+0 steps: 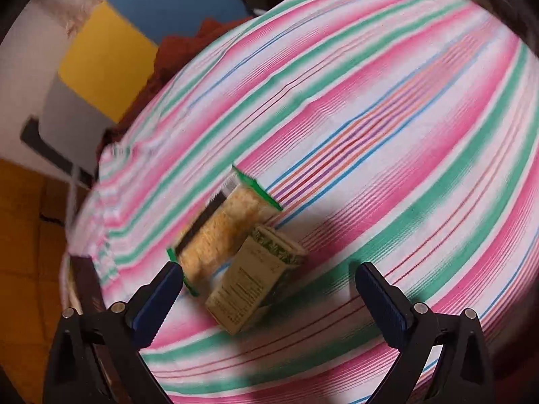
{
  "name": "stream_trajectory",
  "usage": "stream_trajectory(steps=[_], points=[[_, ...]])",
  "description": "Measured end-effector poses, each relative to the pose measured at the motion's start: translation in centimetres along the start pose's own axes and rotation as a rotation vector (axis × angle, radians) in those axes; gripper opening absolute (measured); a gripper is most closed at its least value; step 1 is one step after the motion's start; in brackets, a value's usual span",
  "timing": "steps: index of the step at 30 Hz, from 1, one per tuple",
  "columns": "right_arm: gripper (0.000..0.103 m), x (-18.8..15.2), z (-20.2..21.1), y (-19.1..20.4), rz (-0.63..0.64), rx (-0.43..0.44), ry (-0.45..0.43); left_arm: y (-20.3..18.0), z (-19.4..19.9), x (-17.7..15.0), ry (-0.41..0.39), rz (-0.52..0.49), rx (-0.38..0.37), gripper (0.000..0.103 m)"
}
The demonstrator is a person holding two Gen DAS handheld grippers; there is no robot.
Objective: Organize objects
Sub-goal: 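Grasp the cream box with green print with the right tool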
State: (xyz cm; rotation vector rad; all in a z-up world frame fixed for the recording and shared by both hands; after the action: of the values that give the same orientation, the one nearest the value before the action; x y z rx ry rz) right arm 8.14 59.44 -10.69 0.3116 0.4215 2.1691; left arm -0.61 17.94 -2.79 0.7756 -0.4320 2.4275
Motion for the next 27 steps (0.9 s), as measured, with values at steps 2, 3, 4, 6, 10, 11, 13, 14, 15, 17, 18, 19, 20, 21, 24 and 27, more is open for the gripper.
stream_trajectory(steps=[2,3,4,6,10,11,13,14,15,17,18,19,20,21,24,27], points=[[0.103,-0.2,-0.4,0.9,0.046,-0.043,0.012,-0.7,-0.3,0.1,0.006,-0.013,-0.009,0.081],[0.103,-0.2,-0.5,1.0,0.056,-0.064,0.014,-1.0,-0.5,0.1,0.012,-0.017,-0.012,0.081],[0.103,-0.2,-0.6,1.1,0.067,-0.084,0.012,-1.3,-0.7,0.1,0.019,-0.022,-0.017,0.081],[0.103,-0.2,-0.3,1.5,0.091,-0.115,-0.010,-1.8,-1.1,0.1,0.032,-0.034,-0.023,0.081],[0.103,-0.6,-0.1,2.7,0.152,-0.109,-0.016,-2.1,-1.5,0.1,0.051,-0.052,-0.028,0.081],[0.103,-0.8,-0.3,3.2,0.198,-0.137,0.013,-2.2,-1.5,0.2,0.052,-0.055,-0.030,0.081],[0.103,-0.8,-0.3,4.7,0.319,-0.211,0.067,-2.2,-1.5,0.4,0.050,-0.065,-0.036,0.081],[0.103,-0.8,-0.2,5.3,0.368,-0.217,0.078,-2.2,-1.5,0.5,0.049,-0.066,-0.037,0.081],[0.103,-0.9,0.0,6.3,0.453,-0.240,0.089,-2.2,-1.6,0.6,0.051,-0.065,-0.040,0.081],[0.103,-1.2,0.3,6.6,0.528,-0.289,0.114,-2.3,-2.0,0.7,0.059,-0.056,-0.048,0.081],[0.103,-1.4,-0.2,6.9,0.574,-0.328,0.146,-2.4,-2.3,0.7,0.066,-0.053,-0.053,0.081],[0.103,-1.6,-0.9,7.2,0.624,-0.367,0.180,-2.5,-2.4,0.8,0.070,-0.053,-0.058,0.081],[0.103,-1.7,-1.4,7.1,0.657,-0.396,0.201,-2.7,-2.5,0.8,0.072,-0.057,-0.059,0.081],[0.103,-1.7,-2.0,7.0,0.682,-0.430,0.220,-2.9,-2.6,0.8,0.072,-0.063,-0.059,0.081],[0.103,-1.1,-3.0,6.3,0.667,-0.471,0.224,-3.5,-2.7,1.1,0.077,-0.084,-0.063,0.081],[0.074,-0.7,-3.2,5.4,0.623,-0.419,0.225,-4.3,-3.0,1.7,0.080,-0.098,-0.076,0.081]])
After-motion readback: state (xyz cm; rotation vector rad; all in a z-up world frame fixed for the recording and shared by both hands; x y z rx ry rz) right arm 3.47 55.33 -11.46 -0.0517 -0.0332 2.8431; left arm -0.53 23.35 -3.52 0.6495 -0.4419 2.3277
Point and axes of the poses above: each gripper's, at about its wrist camera, not at the fingertips, and z roughly against the way its jaws point, y to its left, x to its top, the point moved 2 cm from there along -z, roughly the way its jaws point, and after that the axes turned 11 degrees about y, right-handed, at the moved point
